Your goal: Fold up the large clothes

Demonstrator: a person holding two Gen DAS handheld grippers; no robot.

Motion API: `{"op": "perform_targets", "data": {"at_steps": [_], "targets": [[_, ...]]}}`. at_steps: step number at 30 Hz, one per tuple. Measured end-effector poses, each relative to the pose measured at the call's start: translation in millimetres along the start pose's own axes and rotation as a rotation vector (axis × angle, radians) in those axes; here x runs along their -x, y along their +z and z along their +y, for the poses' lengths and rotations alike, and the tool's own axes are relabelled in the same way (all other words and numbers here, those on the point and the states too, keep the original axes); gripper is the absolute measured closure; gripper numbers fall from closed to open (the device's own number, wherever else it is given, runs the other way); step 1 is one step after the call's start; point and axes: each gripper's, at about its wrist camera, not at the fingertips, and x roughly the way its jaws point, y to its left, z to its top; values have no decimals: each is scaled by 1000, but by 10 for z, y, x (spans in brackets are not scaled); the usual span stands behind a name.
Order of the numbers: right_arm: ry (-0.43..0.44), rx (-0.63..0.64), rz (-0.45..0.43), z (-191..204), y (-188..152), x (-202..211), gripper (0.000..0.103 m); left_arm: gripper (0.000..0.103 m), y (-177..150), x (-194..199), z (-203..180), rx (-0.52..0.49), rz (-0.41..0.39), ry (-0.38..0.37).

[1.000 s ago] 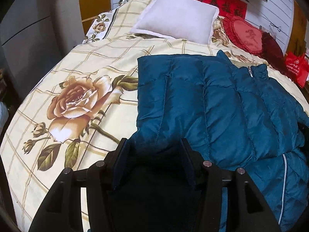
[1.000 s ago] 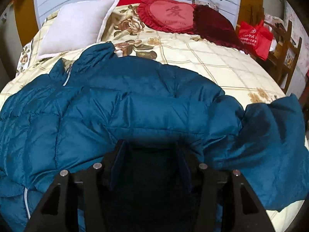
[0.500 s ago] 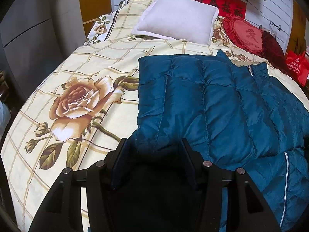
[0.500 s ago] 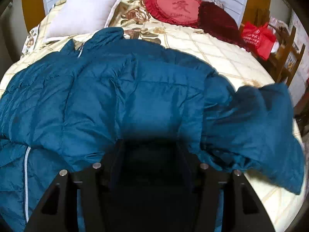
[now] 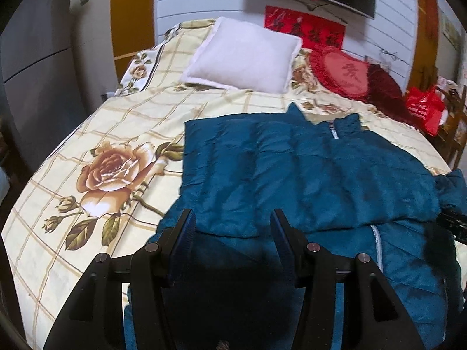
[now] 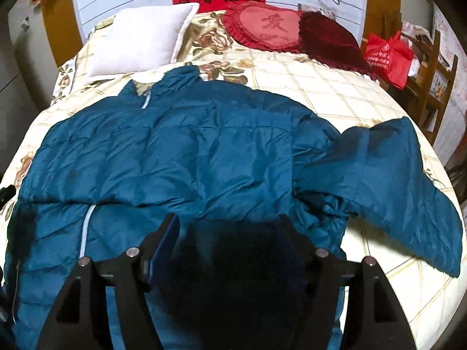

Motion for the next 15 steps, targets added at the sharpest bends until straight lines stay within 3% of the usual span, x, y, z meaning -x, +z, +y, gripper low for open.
{"op": "perform_targets", "data": {"at_steps": [15], "targets": [[6, 52, -46, 200, -70, 328, 28, 39, -55, 150, -87, -5, -11, -13]]}}
